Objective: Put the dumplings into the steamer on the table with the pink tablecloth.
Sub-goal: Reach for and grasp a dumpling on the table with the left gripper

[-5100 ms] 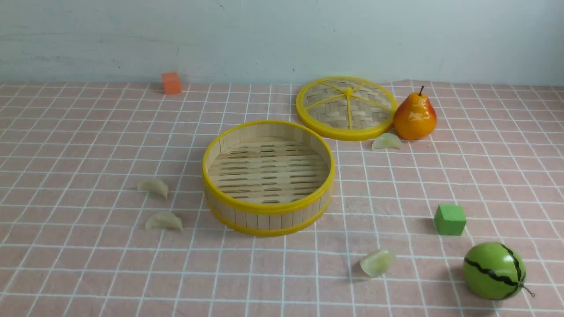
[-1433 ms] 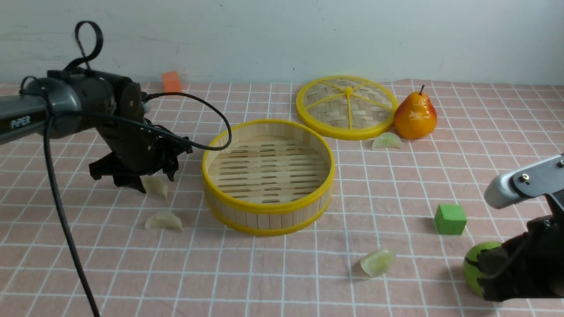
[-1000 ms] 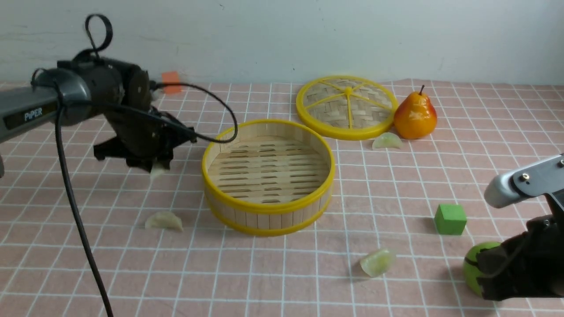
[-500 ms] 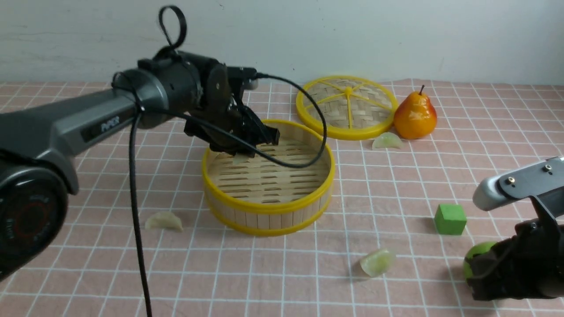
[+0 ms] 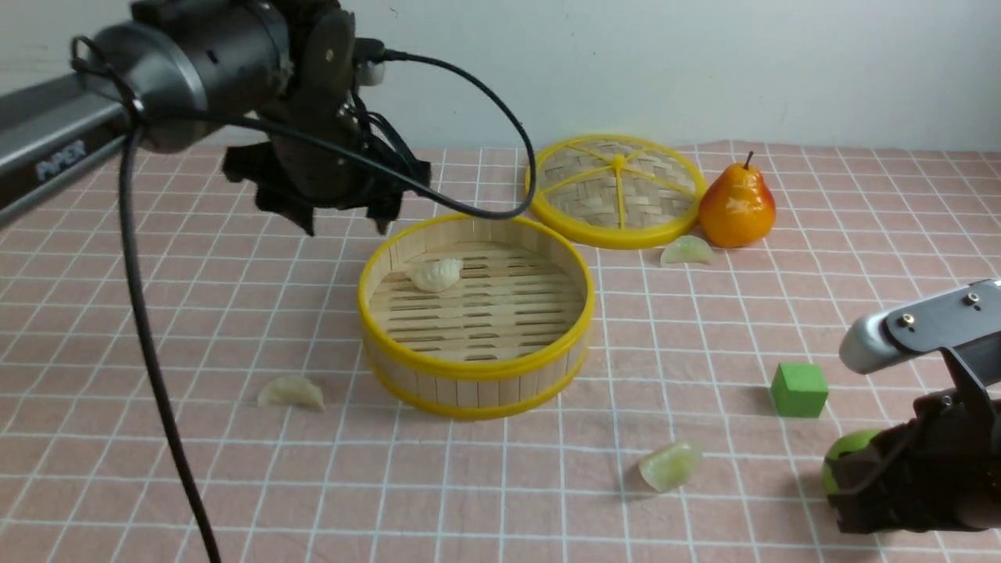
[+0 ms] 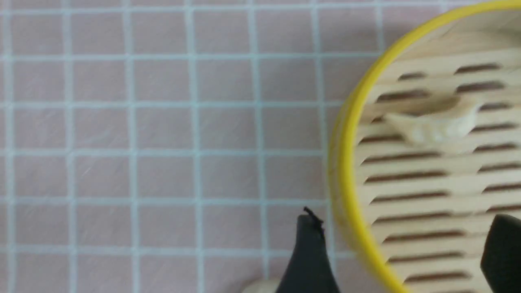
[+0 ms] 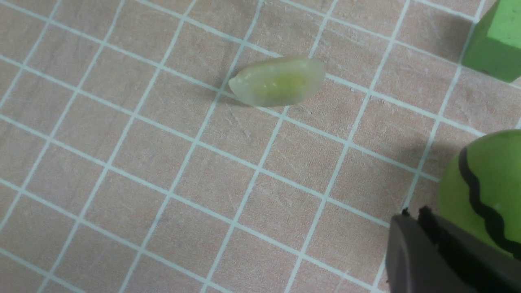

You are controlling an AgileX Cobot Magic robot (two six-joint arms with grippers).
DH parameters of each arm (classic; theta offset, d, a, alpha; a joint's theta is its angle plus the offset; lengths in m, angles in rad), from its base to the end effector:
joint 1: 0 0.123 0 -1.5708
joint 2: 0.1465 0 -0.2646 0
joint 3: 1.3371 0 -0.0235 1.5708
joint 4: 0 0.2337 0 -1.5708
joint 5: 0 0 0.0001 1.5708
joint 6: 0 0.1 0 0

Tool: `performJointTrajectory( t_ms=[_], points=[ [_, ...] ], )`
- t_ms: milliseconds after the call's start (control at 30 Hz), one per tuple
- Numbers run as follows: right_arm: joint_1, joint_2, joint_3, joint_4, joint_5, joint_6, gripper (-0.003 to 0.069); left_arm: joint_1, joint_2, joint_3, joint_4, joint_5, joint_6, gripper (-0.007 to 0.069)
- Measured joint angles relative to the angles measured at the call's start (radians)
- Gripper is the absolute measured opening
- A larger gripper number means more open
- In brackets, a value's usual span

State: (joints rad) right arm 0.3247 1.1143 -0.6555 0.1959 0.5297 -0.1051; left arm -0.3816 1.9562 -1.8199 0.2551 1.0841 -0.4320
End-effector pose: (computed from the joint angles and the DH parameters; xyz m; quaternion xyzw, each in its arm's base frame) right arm 0.1939 0.0757 0.2345 -0.1384 0.9319 0.1098 0.3168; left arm 0.3899 -0.1324 0.2753 0.0093 0.9688 0.0275 0.2463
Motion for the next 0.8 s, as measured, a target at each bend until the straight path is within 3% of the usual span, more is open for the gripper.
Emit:
performJointTrajectory(
  t_ms=[133,300,500,800],
  points=[
    [0.000,0.001,0.000,0.000,0.000,0.000,0.0034,0.001,-0.001,0.083,0.000,0.061,0.000,0.0484],
    [0.000,0.001,0.000,0.000,0.006,0.000,0.0040,0.001,-0.053,0.321,-0.041,-0.022,-0.014,0.0472],
    [0.000,0.001,0.000,0.002,0.000,0.000,0.0046,0.063,-0.156,0.596,-0.099,-0.337,-0.197,0.0470],
    [0.000,0.026,0.000,0.040,-0.010,0.000,0.0055,0.088,-0.090,0.630,-0.088,-0.568,-0.475,0.0469]
  ],
)
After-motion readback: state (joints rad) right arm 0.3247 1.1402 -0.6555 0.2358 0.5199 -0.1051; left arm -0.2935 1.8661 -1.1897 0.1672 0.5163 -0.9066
